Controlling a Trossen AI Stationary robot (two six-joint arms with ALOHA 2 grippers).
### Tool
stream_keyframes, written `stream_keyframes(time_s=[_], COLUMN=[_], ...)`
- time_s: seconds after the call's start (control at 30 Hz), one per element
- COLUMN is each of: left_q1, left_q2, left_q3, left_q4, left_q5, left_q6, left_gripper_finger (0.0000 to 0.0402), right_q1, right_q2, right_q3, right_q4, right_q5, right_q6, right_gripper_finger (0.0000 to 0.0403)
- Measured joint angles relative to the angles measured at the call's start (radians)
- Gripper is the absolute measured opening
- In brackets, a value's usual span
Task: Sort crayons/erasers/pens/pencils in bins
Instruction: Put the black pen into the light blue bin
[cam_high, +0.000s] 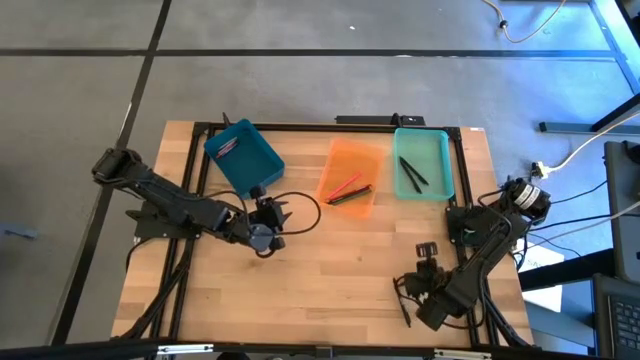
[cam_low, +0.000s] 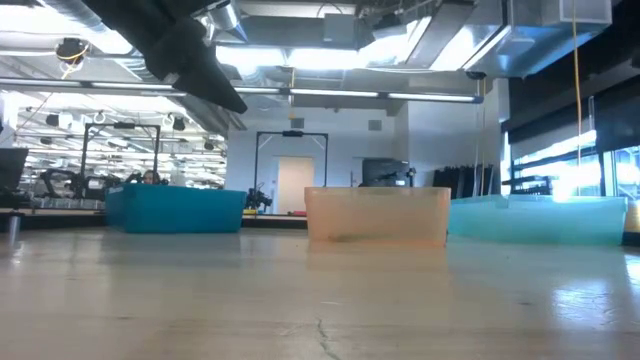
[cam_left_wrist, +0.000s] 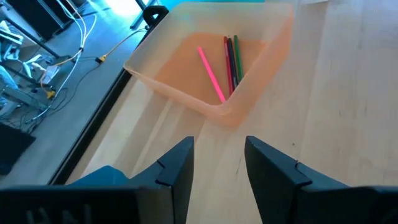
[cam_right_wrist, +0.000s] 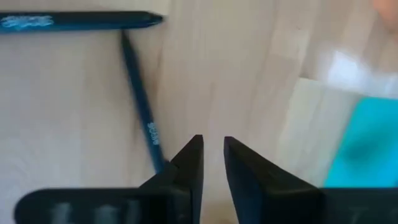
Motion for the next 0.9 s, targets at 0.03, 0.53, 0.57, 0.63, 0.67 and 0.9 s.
stream_keyframes(time_s=[0.03, 0.53, 0.57, 0.63, 0.67, 0.9], left_q1=[-0.003, -0.013, -0.013, -0.011, -0.008, 0.011], left_q2=[0.0, 0.0, 0.0, 0.0, 0.0, 0.0], left_q3=[0.0, 0.0, 0.0, 0.0, 0.0, 0.0], left_q4=[-0.003, -0.003, -0.004, -0.003, -0.003, 0.0], left_q5=[0.0, 0.002, 0.002, 0.002, 0.002, -0.006], left_q6=[-0.001, -0.023, -0.022, -0.022, -0.022, -0.022], left_gripper_finger=[0.0135, 0.0135, 0.0135, 0.0135, 0.0135, 0.0135], right_q1=[-0.003, -0.014, -0.014, -0.014, -0.014, -0.016], right_q2=[0.0, 0.0, 0.0, 0.0, 0.0, -0.001], right_q3=[-0.005, -0.07, -0.07, -0.07, -0.07, -0.15], right_q4=[0.008, 0.18, 0.18, 0.179, 0.18, 0.287], right_q5=[-0.02, 0.027, 0.024, -0.001, -0.021, -0.145], right_q6=[-0.007, 0.039, 0.046, 0.047, 0.04, -0.059], right_gripper_finger=[0.0069, 0.0102, 0.0114, 0.0139, 0.0151, 0.0187])
